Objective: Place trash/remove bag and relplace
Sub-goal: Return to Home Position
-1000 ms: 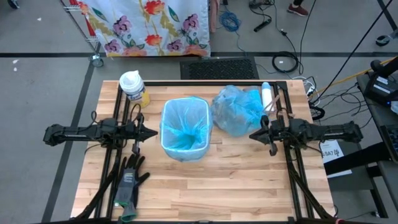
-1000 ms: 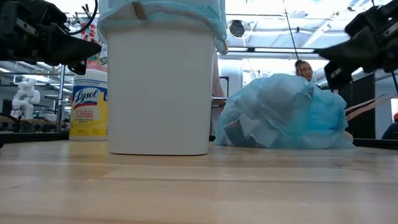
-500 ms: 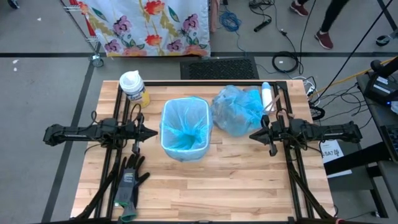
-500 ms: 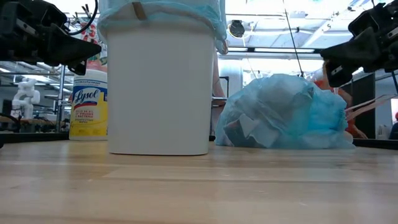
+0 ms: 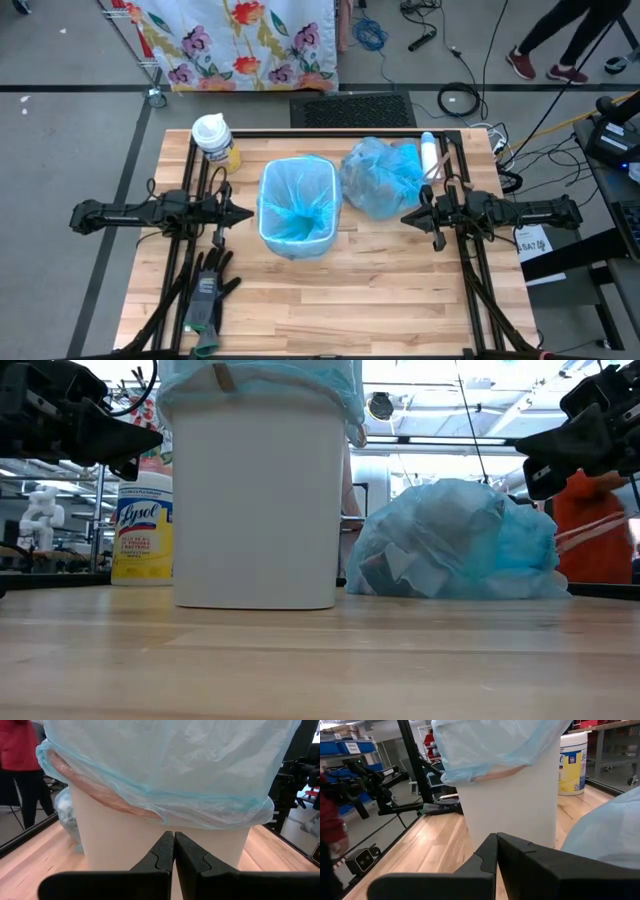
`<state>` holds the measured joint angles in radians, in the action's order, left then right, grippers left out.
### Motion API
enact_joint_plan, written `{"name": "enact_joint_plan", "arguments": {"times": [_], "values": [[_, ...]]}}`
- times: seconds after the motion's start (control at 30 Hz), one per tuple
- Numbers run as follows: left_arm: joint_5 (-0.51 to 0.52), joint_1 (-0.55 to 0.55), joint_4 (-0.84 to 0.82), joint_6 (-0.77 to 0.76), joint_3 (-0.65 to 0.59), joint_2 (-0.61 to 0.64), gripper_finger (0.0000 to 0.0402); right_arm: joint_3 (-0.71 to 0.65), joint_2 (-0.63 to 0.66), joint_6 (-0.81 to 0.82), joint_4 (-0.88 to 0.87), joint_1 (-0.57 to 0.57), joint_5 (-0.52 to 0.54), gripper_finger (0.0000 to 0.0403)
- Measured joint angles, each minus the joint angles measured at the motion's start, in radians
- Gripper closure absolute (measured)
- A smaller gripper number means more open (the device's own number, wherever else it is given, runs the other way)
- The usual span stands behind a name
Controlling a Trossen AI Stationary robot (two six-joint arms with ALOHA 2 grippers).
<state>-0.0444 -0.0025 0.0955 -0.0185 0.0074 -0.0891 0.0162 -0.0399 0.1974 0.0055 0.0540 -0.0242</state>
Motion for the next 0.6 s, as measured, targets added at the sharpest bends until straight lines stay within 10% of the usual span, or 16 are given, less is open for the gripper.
{"name": "enact_joint_plan", "arguments": {"times": [0.6], "values": [[0.174, 0.0, 0.0, 0.0, 0.0, -0.003, 0.0386, 0.0, 0.0, 0.0, 0.001, 0.0, 0.0, 0.0403]]}}
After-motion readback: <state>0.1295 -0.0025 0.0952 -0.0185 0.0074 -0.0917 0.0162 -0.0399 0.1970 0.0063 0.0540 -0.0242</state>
